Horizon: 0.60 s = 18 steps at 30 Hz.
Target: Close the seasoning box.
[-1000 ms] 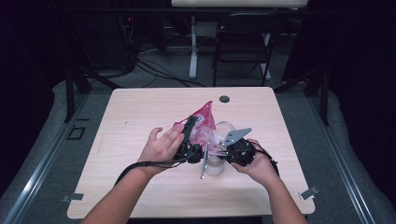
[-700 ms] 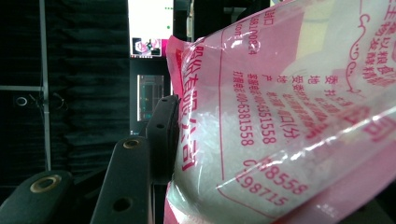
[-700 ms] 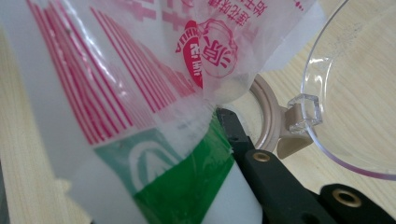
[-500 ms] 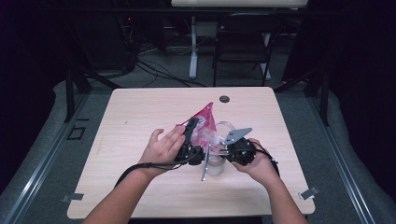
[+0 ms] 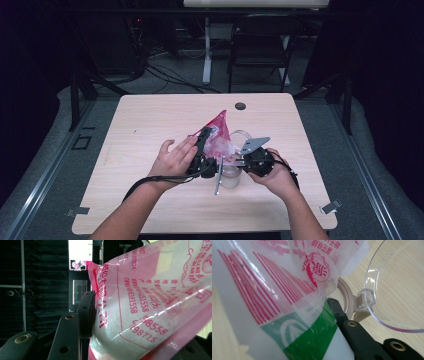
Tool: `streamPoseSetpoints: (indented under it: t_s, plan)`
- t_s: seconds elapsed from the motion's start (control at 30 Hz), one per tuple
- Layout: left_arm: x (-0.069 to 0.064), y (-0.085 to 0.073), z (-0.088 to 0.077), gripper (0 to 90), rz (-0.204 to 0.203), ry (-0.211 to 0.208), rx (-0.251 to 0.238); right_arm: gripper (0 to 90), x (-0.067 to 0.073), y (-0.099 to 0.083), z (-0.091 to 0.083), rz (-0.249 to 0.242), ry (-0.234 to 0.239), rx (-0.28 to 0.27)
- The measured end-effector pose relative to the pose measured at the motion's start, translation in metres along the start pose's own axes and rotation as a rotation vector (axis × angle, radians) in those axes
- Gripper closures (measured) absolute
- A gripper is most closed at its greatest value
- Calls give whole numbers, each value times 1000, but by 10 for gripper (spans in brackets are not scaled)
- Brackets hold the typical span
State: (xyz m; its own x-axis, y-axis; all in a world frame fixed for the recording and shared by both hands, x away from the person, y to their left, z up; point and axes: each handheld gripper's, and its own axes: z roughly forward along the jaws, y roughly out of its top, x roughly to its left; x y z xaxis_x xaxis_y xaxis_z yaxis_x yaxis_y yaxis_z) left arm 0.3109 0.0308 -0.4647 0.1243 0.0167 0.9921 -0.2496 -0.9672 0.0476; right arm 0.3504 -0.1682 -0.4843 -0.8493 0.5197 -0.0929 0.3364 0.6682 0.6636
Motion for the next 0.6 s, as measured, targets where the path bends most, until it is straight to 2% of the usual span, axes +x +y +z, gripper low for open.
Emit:
streamPoseSetpoints:
  t_s: [0.17, 0.27, 0.4, 0.47, 0.5, 0.6]
  plan:
    - [0, -1, 0, 566, -9, 2, -7, 900, 1, 0, 0, -1, 0, -2]
    - [1, 0, -1, 561, 6, 8, -5, 900, 1, 0, 0, -1, -1, -6]
    - [0, -1, 0, 557, -6, 1, -8, 900, 1, 0, 0, -4, 0, -4]
    - [1, -1, 0, 554, 7, 10, -14, 900, 1, 0, 0, -4, 2, -4]
    - [0, -1, 0, 554, -5, 1, -9, 900, 1, 0, 0, -4, 2, -4]
    - [1, -1, 0, 554, -4, 0, -8, 900, 1, 0, 0, -5, 1, -6]
